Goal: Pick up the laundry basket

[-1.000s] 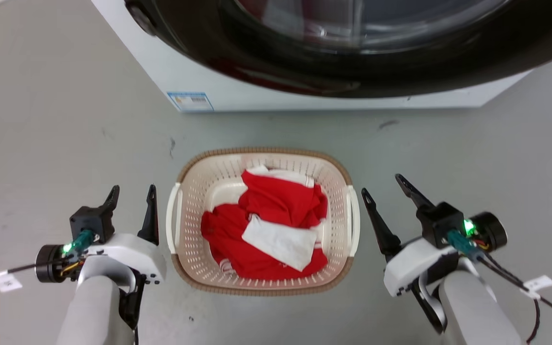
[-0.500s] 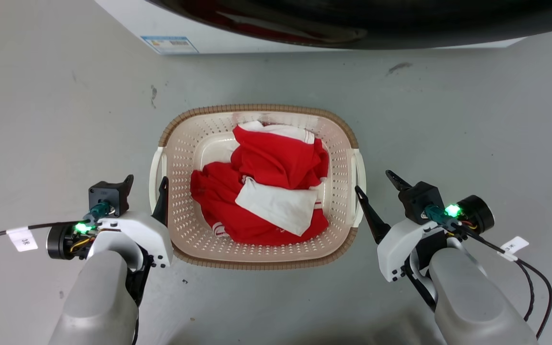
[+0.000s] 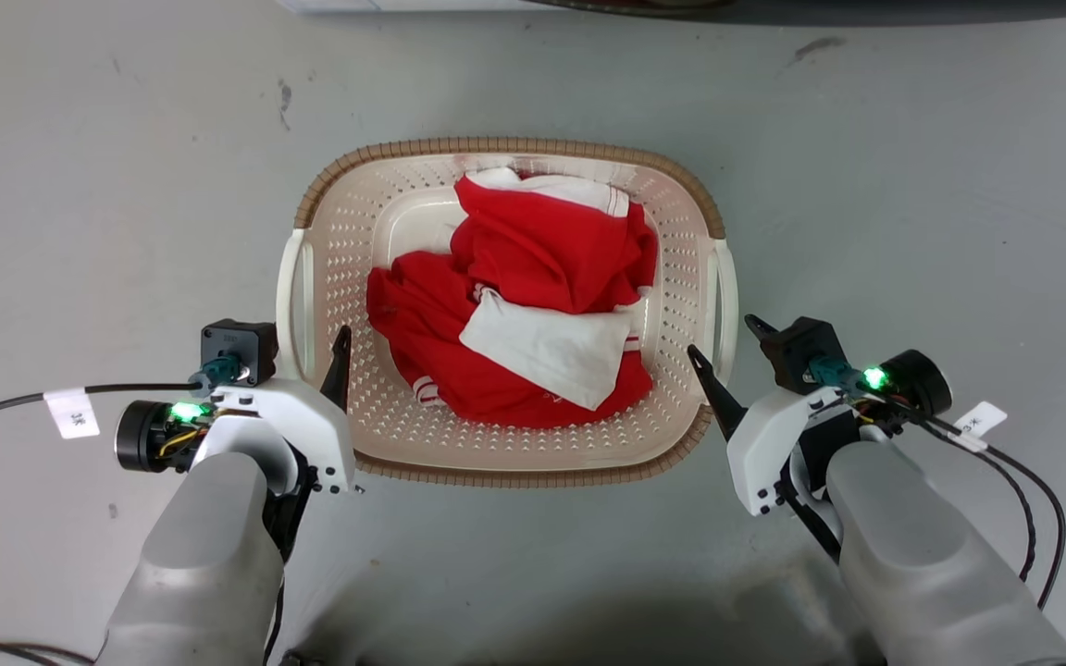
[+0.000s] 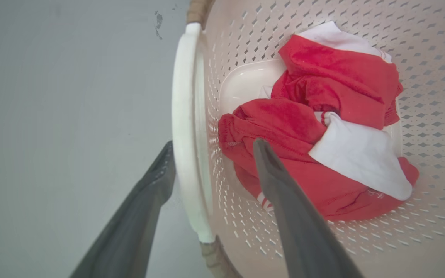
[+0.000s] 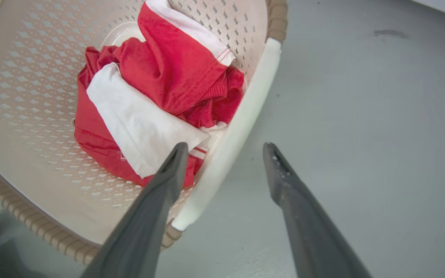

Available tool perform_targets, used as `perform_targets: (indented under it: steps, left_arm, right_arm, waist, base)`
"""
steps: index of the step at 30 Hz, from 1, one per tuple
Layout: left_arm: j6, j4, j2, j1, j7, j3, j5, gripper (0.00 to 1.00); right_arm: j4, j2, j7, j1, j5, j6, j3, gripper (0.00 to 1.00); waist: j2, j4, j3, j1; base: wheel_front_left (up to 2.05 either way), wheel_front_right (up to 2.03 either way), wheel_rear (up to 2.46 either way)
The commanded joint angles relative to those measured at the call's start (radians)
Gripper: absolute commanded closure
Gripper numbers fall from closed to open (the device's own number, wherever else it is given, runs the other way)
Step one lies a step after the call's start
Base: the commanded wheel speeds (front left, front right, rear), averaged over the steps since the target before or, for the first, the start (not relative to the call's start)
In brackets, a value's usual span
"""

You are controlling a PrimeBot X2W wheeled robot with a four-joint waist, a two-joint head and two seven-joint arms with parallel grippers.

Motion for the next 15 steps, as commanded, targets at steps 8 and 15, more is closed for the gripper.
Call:
perform_targets:
  steps: [8, 15]
  left_arm:
    - [-0.001, 0.045, -0.002, -0.063, -0.003, -0.049, -0.028, 0.00]
    - [-0.001, 0.079, -0.014, -0.093, -0.003, -0.105, -0.052, 1.00]
  right_arm:
    - [0.071, -0.001, -0.002, -0.086, -0.003, -0.001, 0.016, 0.00]
    - [0.101, -0.003, -0.002, -0.109, 0.023, -0.001, 0.040, 1.00]
  waist:
    - [0.0000, 0.004, 0.057, -0.0001]
    - [0.0000, 0.007, 0.069, -0.0001]
  base:
    - [0.00, 0.00, 0.00]
    - [0.00, 0.00, 0.00]
